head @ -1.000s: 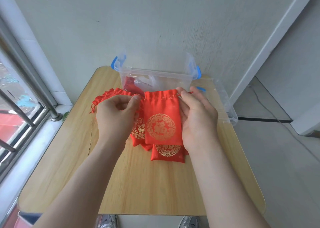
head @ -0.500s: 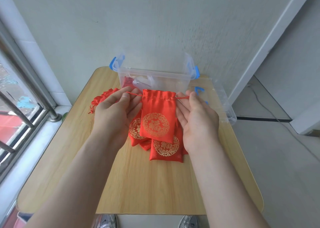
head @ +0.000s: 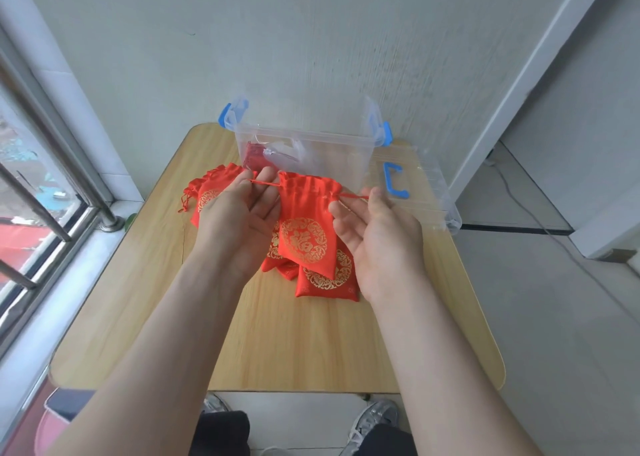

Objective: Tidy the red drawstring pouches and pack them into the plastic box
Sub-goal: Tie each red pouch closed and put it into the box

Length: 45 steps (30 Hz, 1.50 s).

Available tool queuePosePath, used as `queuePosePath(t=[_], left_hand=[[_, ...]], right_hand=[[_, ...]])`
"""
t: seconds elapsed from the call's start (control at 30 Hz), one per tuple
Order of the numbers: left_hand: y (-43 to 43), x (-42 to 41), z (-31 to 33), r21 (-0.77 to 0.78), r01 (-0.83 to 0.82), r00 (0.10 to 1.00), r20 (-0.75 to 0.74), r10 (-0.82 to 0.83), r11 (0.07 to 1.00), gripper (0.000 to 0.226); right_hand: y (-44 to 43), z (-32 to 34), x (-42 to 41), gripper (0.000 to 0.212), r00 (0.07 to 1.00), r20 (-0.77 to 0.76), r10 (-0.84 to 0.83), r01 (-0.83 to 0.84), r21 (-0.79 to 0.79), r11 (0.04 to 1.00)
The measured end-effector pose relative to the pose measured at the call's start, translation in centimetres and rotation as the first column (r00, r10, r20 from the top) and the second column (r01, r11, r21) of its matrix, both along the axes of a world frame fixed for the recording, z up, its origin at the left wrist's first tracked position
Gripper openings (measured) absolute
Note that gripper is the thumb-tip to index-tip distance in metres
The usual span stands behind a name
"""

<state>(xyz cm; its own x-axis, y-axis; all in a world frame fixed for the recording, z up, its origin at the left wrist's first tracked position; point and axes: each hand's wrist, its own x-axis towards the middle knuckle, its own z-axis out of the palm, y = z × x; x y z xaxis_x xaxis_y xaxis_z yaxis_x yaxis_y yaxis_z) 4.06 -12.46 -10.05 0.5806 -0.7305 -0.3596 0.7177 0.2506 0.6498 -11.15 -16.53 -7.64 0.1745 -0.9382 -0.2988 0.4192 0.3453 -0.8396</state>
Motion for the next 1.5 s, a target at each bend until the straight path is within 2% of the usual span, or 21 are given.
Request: queuePosePath(t=[0.2, 0.37, 0.5, 0.67, 0.8, 1.0, 1.07, 1.17, 1.23, 1.37, 1.43, 1.5], left_hand=[[0.5, -0.9, 0.8, -0.033, 0.016, 1.000, -0.009, -0.016, 0.999, 0.018], [0.3, -0.7, 1.3, -0.088, 0.005, 0.997, -0.074, -0.011, 0.996, 0.019], [0.2, -0.6, 1.3, -0.088, -0.012, 0.995, -0.097, 0.003, 0.996, 0.020], [-0.1, -0.8, 1.0, -0.095, -0.073, 0.980, -0.194, 0.054, 0.993, 0.020], [-0.6, -0.9, 0.7, -0.049, -0.070, 0.993, -0.101, 0.065, 0.996, 0.023], [-0.6, -0.1, 0.4, -0.061, -0.049, 0.998, -0.032, 0.047, 0.997, 0.028], [-0.5, 0.1, 0.1, -0.051, -0.050, 0.999, -0.018, 0.049, 0.997, 0.027], [-0.5, 0.2, -0.2, -0.026, -0.022, 0.999, 0.043, 0.023, 0.999, 0.027], [-0.3, 0.1, -0.2, -0.012, 0.017, 0.993, 0.116, -0.016, 1.000, 0.024], [0.1, -0.1, 0.1, -0.039, 0.117, 0.971, 0.212, -0.106, 0.992, 0.029], [0.1, -0.1, 0.2, -0.062, 0.153, 0.962, 0.237, -0.135, 0.986, 0.031], [0.1, 0.0, 0.4, -0.093, 0.179, 0.959, 0.240, -0.152, 0.980, 0.033]], right_hand=[[0.3, -0.3, 0.2, 0.020, 0.999, -0.038, -0.007, 0.007, 0.014, 1.000], [0.2, 0.1, 0.1, 0.020, 0.999, -0.044, -0.013, 0.013, 0.012, 1.000], [-0.3, 0.5, -0.2, 0.021, 0.997, 0.047, -0.059, 0.058, 0.035, 0.998], [-0.3, 0.0, -0.3, 0.025, 0.969, 0.212, -0.125, 0.095, 0.143, 0.985], [-1.1, -0.4, -0.3, 0.027, 0.948, 0.260, -0.182, 0.123, 0.227, 0.966], [-1.8, -0.9, -0.5, 0.024, 0.980, 0.032, -0.198, 0.187, 0.210, 0.960], [-1.5, -0.7, -0.3, 0.023, 0.977, -0.003, -0.215, 0.212, 0.196, 0.957], [-0.9, -0.1, 0.4, 0.025, 0.957, 0.133, -0.258, 0.233, 0.179, 0.956], [-0.7, 0.0, 0.8, 0.022, 0.961, 0.180, -0.211, 0.195, 0.105, 0.975], [-1.3, -0.2, 1.0, 0.012, 0.994, -0.098, 0.049, -0.068, -0.196, 0.978], [-1.4, -0.6, 1.0, 0.005, 0.955, -0.254, 0.155, -0.218, -0.239, 0.946], [-1.0, -1.1, 1.1, 0.009, 0.881, -0.400, 0.251, -0.345, -0.183, 0.921]])
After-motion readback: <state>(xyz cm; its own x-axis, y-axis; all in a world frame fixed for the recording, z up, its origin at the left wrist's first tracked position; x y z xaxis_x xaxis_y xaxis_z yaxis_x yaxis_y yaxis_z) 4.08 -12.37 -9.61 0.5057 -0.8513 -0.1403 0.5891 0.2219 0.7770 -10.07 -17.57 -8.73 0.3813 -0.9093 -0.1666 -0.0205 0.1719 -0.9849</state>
